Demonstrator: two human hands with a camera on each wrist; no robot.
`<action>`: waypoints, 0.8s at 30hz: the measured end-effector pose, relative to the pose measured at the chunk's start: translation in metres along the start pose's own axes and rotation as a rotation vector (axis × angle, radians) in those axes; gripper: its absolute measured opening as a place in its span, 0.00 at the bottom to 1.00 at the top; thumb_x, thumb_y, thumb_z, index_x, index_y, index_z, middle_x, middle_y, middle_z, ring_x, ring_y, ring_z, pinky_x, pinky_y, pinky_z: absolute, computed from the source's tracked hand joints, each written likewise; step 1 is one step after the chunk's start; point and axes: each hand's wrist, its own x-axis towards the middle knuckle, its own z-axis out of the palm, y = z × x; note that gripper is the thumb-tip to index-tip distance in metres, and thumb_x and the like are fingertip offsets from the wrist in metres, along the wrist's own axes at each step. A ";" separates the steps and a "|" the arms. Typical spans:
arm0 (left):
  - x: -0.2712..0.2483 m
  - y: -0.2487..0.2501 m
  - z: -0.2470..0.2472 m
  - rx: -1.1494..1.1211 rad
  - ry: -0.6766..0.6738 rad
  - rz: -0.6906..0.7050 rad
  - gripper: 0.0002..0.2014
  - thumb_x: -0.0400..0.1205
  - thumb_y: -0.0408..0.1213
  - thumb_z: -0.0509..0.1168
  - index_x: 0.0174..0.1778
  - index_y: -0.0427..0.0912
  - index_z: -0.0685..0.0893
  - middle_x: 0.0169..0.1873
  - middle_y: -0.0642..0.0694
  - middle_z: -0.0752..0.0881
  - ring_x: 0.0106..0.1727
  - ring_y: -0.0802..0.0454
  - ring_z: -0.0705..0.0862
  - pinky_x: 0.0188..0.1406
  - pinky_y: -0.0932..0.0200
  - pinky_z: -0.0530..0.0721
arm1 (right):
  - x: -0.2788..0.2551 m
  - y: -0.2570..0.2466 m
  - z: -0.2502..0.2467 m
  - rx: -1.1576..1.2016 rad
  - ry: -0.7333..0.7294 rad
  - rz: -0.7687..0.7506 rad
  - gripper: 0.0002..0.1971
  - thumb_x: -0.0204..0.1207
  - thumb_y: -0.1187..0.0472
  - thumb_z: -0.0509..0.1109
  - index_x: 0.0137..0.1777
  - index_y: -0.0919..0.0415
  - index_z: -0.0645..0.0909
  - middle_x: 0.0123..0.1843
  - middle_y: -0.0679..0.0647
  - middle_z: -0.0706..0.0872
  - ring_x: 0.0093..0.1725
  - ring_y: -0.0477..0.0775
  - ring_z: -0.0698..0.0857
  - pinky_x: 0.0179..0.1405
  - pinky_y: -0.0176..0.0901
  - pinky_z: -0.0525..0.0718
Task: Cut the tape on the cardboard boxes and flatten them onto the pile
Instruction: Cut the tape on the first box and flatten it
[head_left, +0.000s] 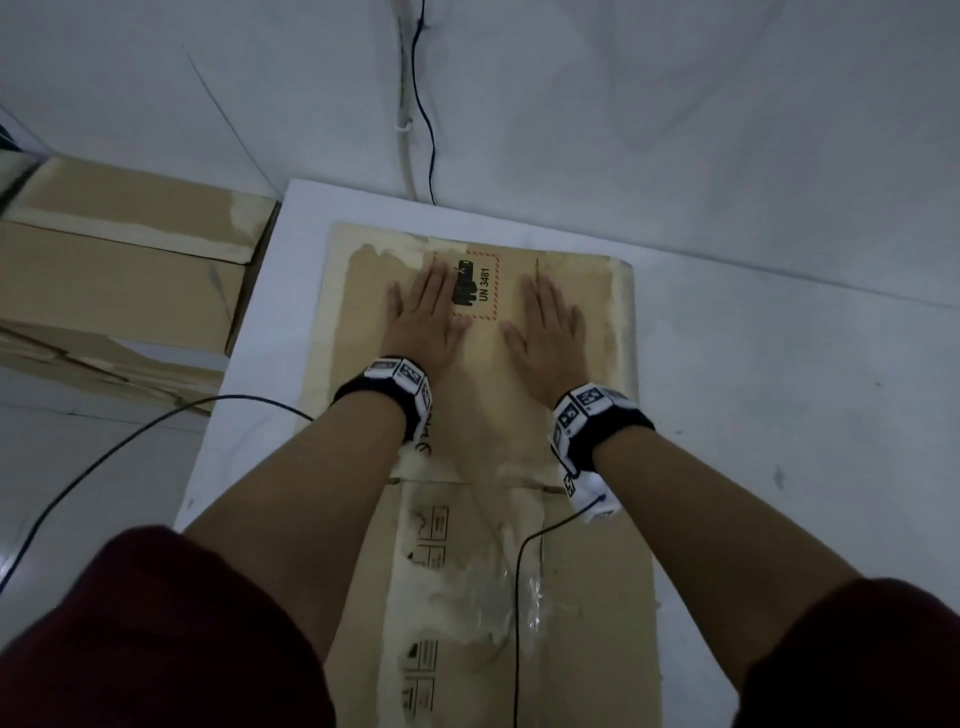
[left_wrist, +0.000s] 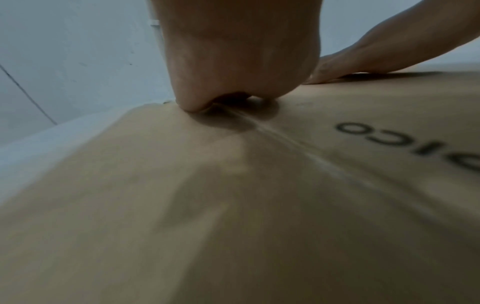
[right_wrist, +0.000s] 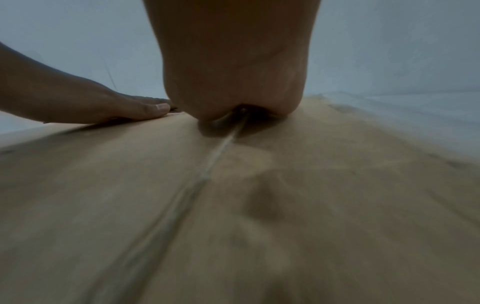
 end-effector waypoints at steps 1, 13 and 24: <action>0.008 -0.001 -0.001 -0.001 0.010 0.006 0.41 0.78 0.62 0.30 0.85 0.42 0.47 0.85 0.47 0.46 0.85 0.52 0.43 0.80 0.40 0.36 | 0.007 0.000 0.000 -0.004 0.007 0.001 0.36 0.82 0.41 0.44 0.88 0.56 0.49 0.89 0.54 0.47 0.88 0.54 0.46 0.84 0.61 0.43; 0.000 -0.005 -0.001 0.014 -0.030 -0.005 0.41 0.76 0.61 0.27 0.85 0.43 0.42 0.84 0.45 0.41 0.85 0.50 0.41 0.80 0.43 0.35 | 0.002 0.014 -0.007 0.033 -0.094 -0.027 0.33 0.88 0.47 0.52 0.88 0.55 0.44 0.89 0.55 0.43 0.87 0.54 0.42 0.85 0.60 0.41; -0.196 -0.026 0.023 0.018 0.137 -0.162 0.31 0.86 0.53 0.41 0.85 0.47 0.48 0.85 0.44 0.46 0.85 0.45 0.44 0.81 0.37 0.37 | -0.194 0.044 0.002 -0.100 0.055 0.221 0.30 0.86 0.42 0.44 0.87 0.46 0.48 0.89 0.56 0.47 0.87 0.54 0.43 0.84 0.63 0.41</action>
